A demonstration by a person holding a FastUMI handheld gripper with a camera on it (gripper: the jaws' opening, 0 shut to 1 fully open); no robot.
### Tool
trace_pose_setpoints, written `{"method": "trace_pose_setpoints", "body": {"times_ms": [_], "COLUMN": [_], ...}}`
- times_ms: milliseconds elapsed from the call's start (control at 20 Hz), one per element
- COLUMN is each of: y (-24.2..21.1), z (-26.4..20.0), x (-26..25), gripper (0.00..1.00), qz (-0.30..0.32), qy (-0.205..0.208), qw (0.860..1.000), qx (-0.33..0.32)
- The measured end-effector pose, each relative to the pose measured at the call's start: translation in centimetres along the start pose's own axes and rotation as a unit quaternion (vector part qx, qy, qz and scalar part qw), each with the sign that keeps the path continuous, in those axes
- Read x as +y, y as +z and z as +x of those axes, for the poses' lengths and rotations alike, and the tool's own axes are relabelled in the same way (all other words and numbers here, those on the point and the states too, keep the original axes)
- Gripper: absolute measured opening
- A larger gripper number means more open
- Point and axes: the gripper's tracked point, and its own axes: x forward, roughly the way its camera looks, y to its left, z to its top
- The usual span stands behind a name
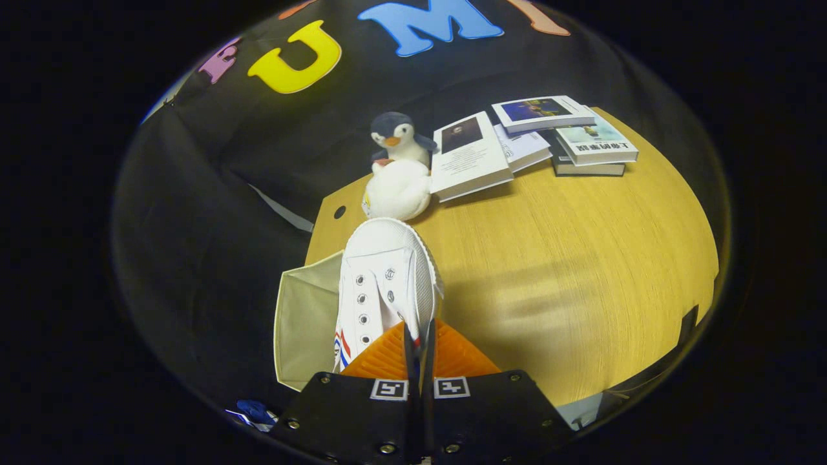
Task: Open the storage box then place both shoes into the box .Put the left shoe in first, then the right shoe, with the right side of both shoes facing outward in a uniform manner.
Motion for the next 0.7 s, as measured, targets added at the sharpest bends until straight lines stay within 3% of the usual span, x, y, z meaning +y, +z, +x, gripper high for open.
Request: {"method": "trace_pose_setpoints", "body": {"times_ms": [450, 700], "y": [-1.8, -2.9], "z": [3.3, 5.8], "x": [9.0, 10.7], "gripper": [0.00, 0.01], "qz": [-0.036, -0.053], "qy": [0.031, 0.009], "qw": [0.999, 0.998], "qx": [0.024, 0.030]}}
